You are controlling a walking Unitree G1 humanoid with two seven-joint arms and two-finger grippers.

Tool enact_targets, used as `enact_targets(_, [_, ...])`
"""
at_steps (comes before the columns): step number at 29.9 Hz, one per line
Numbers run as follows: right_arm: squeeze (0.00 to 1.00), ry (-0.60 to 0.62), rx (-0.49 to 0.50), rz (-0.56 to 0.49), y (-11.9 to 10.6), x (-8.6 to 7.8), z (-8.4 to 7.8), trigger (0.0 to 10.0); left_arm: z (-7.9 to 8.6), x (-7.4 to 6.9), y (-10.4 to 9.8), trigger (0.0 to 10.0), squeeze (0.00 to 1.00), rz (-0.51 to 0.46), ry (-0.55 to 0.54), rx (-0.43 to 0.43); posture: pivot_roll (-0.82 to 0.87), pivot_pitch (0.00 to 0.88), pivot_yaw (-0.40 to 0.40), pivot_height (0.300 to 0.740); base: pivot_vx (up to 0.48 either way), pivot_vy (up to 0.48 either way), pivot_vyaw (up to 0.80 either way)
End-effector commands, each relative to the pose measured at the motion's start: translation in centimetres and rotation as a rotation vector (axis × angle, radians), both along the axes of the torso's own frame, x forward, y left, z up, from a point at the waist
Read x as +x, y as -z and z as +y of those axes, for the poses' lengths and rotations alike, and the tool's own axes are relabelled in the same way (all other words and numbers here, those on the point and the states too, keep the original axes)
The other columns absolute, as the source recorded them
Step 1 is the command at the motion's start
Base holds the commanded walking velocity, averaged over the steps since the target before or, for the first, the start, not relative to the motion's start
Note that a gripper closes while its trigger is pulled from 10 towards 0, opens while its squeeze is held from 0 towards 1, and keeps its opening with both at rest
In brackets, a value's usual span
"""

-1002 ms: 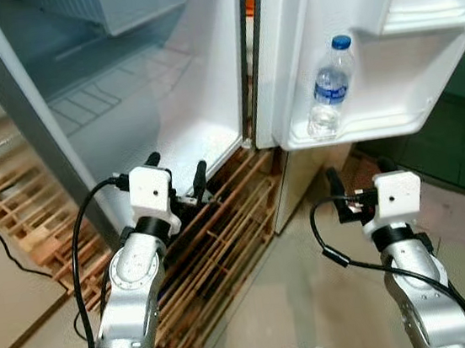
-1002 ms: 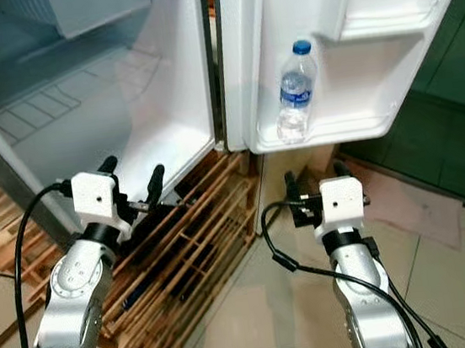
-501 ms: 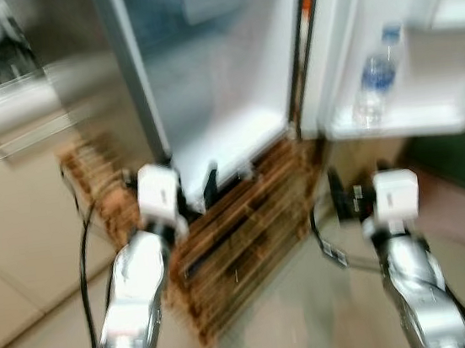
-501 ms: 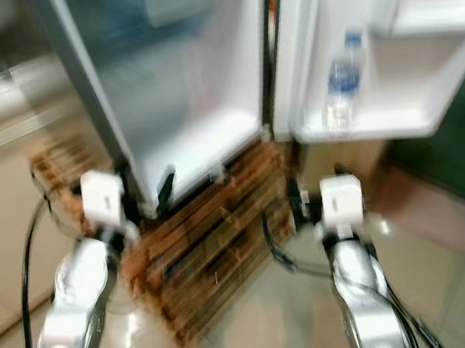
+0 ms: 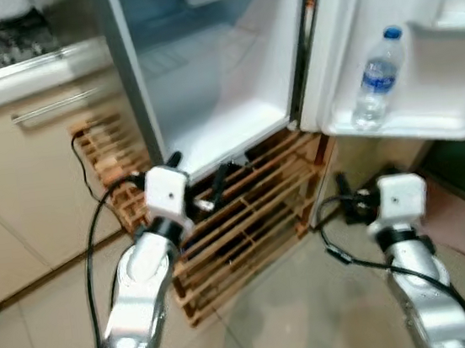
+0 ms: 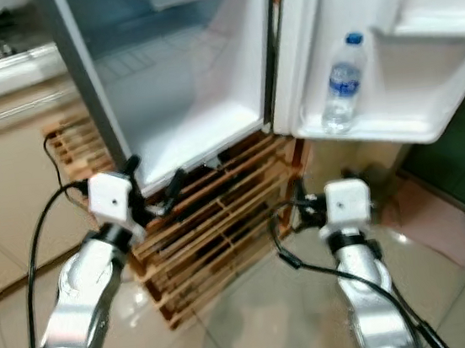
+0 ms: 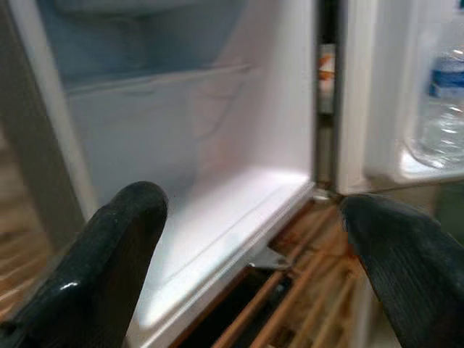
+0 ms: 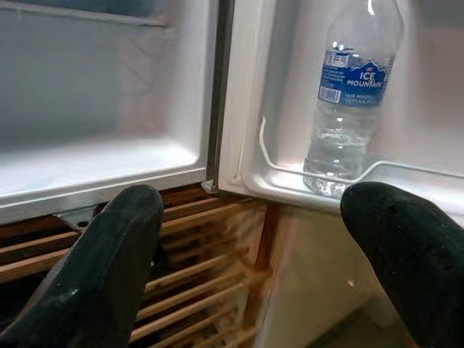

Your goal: Restocking fridge

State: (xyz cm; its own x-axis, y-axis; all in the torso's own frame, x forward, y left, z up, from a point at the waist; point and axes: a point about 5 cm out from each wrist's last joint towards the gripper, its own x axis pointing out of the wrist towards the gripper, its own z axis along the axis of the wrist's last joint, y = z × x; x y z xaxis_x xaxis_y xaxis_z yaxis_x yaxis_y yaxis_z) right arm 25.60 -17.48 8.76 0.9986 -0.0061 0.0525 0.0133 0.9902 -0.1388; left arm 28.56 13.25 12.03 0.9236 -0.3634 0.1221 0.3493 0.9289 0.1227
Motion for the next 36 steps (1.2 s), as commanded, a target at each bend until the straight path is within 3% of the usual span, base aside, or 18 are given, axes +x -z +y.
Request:
enact_targets(1, [0.00, -0.001, -0.026, -0.011, -0.3, 0.0, -0.4, 10.0, -0.7, 0.5, -0.2, 10.0, 0.00, 0.008, 0.009, -0.001, -0.09, 0.000, 0.012, 0.724, 0.000, -0.480, 0.74])
enact_targets(7, [0.00, -0.014, -0.031, -0.003, 0.0, 0.1, -0.1, 10.0, -0.4, 1.2, 0.3, 10.0, 0.00, 0.059, -0.039, -0.018, -0.08, 0.000, 0.007, 0.724, 0.000, -0.480, 0.71])
enact_targets(21, [0.00, -0.036, -0.035, 0.003, 0.1, 0.2, -0.1, 10.0, -1.5, 0.7, -0.3, 10.0, 0.00, -0.003, 0.004, -0.026, -0.08, 0.000, -0.002, 0.724, 0.000, -0.480, 0.69])
enact_targets(30, [0.00, -0.040, -0.070, 0.033, 0.6, 0.3, -0.1, 10.0, -1.8, 0.4, -0.6, 10.0, 0.00, -0.029, 0.034, -0.037, -0.08, 0.000, -0.005, 0.724, 0.000, -0.480, 0.37])
enact_targets(31, [0.00, -0.041, -0.058, 0.042, 0.7, 0.3, -0.1, 10.0, -1.7, 0.4, -0.8, 10.0, 0.00, -0.033, 0.026, -0.069, -0.08, 0.000, -0.005, 0.724, 0.000, 0.000, 0.00])
enact_targets(36, [0.00, -0.065, -0.055, 0.057, 1.2, -0.1, 0.1, 10.0, -1.6, 0.5, -1.0, 10.0, 0.00, -0.040, 0.017, -0.062, -0.09, 0.000, -0.001, 0.724, 0.000, 0.000, 0.00])
